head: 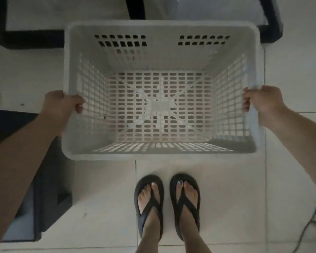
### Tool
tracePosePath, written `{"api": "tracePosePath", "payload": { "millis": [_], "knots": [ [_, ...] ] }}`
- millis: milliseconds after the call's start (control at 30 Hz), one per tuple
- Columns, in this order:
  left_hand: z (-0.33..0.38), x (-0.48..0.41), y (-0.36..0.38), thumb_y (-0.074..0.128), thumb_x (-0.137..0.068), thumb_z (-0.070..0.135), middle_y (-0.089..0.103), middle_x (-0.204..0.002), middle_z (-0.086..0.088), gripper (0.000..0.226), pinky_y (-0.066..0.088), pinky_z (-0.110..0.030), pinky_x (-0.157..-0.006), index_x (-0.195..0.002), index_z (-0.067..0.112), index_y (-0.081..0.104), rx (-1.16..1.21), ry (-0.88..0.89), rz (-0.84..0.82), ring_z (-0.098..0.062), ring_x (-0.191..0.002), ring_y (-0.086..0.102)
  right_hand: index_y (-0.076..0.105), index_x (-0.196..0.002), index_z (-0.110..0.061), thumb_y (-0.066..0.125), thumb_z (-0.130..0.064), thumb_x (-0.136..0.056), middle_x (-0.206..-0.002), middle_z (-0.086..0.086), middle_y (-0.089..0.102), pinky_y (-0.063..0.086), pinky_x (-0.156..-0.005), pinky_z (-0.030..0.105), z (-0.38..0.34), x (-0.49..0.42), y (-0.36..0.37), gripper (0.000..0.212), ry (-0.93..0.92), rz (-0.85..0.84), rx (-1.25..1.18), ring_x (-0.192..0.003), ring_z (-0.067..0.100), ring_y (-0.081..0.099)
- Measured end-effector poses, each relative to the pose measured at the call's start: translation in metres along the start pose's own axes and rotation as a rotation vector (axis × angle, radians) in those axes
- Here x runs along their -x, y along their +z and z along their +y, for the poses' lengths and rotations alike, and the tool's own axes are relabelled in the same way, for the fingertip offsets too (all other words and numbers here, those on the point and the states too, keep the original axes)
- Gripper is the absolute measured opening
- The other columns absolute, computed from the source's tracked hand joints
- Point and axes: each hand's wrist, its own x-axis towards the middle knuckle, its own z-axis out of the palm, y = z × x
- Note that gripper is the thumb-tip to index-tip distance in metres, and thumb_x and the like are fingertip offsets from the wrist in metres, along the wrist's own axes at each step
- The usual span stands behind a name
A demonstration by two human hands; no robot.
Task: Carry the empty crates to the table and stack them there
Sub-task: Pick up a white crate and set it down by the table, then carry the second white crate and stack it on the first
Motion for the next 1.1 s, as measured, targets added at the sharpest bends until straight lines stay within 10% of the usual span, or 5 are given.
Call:
{"api": "tracePosePath", "payload": {
  "millis": [167, 333, 600, 933, 1100],
  "knots": [
    [-0.021, -0.011, 0.014, 0.066, -0.077, 0.010, 0.059, -0.076, -0.007, 0.019, 0.046, -0.018, -0.052, -0.094, 0.002, 0.060, -0.025, -0.031, -0.026, -0.007, -0.051, 0.060, 0.062, -0.073, -0.009, 0.064, -0.002, -0.075, -0.075, 0.011, 0.061, 0.053, -0.067, 0.033, 0.030, -0.004, 0.003, 0.007, -0.027, 0.025, 0.102, -0.060, 0.018, 0.059],
    [-0.008, 0.010, 0.000, 0.067, -0.080, 0.013, 0.048, -0.132, -0.008, 0.069, 0.042, -0.036, -0.100, -0.141, 0.012, 0.034, 0.080, -0.065, -0.045, -0.024, -0.115, 0.051, 0.042, -0.138, -0.010, 0.066, -0.011, -0.080, -0.127, 0.014, 0.055, 0.040, -0.080, 0.028, 0.010, 0.027, -0.006, 0.063, 0.021, -0.044, 0.373, -0.108, 0.030, 0.056],
    [0.099, 0.148, -0.053, 0.062, -0.086, 0.015, 0.043, -0.139, -0.019, 0.057, 0.039, -0.030, -0.092, -0.137, 0.007, 0.039, -0.192, 0.071, -0.179, -0.030, -0.122, 0.046, 0.048, -0.135, -0.012, 0.058, -0.020, -0.086, -0.134, 0.012, 0.055, 0.039, -0.089, 0.024, -0.119, 0.184, -0.054, 0.051, -0.123, -0.362, 0.841, -0.118, 0.028, 0.054],
    [0.226, 0.334, -0.158, 0.058, -0.087, 0.018, 0.052, -0.130, -0.021, 0.047, 0.038, -0.029, -0.085, -0.131, 0.005, 0.046, -0.261, 0.309, -0.143, -0.032, -0.113, 0.053, 0.057, -0.124, -0.017, 0.054, -0.016, -0.087, -0.108, 0.005, 0.062, 0.039, -0.061, 0.017, -0.272, 0.356, -0.124, 0.037, -0.395, -0.345, 0.721, -0.076, 0.011, 0.056],
    [0.219, 0.406, -0.208, 0.053, -0.090, 0.017, 0.049, -0.133, -0.018, 0.044, 0.044, -0.037, -0.094, -0.132, 0.009, 0.044, -0.234, 0.346, -0.072, -0.031, -0.118, 0.050, 0.057, -0.118, -0.014, 0.056, -0.018, -0.087, -0.112, 0.005, 0.055, 0.041, -0.075, 0.024, -0.299, 0.410, -0.130, 0.031, -0.552, -0.436, 0.751, -0.100, 0.022, 0.056]
  ]
}}
